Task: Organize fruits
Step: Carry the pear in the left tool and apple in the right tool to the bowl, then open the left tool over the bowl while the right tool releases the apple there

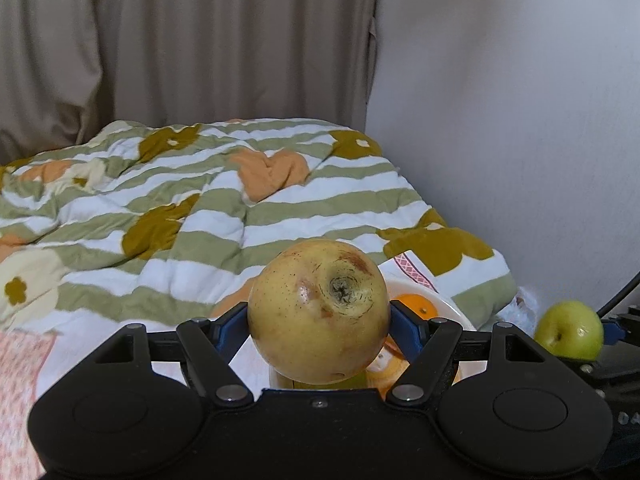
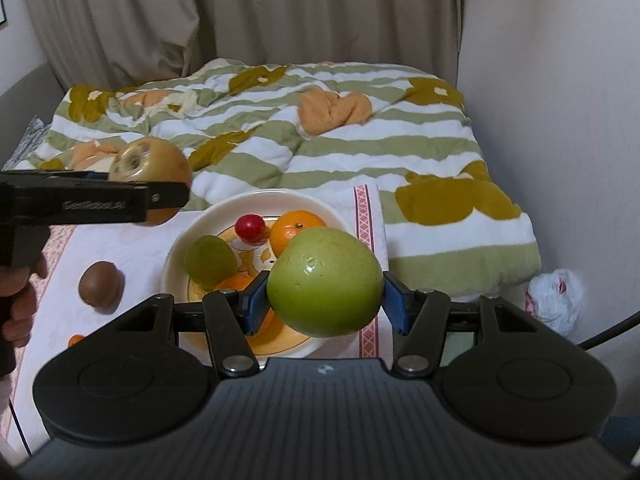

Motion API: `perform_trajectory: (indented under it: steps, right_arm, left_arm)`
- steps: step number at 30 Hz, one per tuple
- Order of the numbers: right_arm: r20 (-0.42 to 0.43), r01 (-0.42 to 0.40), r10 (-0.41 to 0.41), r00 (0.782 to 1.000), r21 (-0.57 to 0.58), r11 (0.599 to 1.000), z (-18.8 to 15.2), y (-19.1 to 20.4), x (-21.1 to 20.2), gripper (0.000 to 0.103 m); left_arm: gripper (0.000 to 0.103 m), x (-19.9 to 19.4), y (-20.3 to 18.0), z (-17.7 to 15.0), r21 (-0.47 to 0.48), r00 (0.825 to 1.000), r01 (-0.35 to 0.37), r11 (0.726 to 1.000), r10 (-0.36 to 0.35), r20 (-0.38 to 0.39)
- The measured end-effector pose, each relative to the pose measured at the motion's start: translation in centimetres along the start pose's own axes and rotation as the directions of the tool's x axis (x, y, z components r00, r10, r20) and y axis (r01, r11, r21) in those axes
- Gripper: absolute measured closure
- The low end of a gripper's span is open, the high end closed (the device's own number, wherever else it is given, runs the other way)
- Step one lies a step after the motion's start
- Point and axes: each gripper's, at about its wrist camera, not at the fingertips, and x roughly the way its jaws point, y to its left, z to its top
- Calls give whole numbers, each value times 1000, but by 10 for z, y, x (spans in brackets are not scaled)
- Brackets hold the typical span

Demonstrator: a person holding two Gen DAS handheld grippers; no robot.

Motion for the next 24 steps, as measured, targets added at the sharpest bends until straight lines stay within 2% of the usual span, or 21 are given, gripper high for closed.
perform_trajectory:
  steps: [10,21,23,24]
  right_arm:
    - [-36,29,-27,999,34,999,3,2,25,30]
    - [-66,45,-41,997,66,997,1,-5,38,30]
    - [-67,46,-42,997,67,997,1,-4,38,30]
    - [-68,45,-40,997,67,997,1,-5,39,30]
  left_arm:
    - [26,57,-1,1,57,997,40,998,-36,-62]
    - [25,77,-18,-6,133,996,45,990,-34,-85]
    - [15,74,-18,-6,136,997,43,990,-35,-64]
    - [3,72,-18,-6,143,998,36,989,-29,-53]
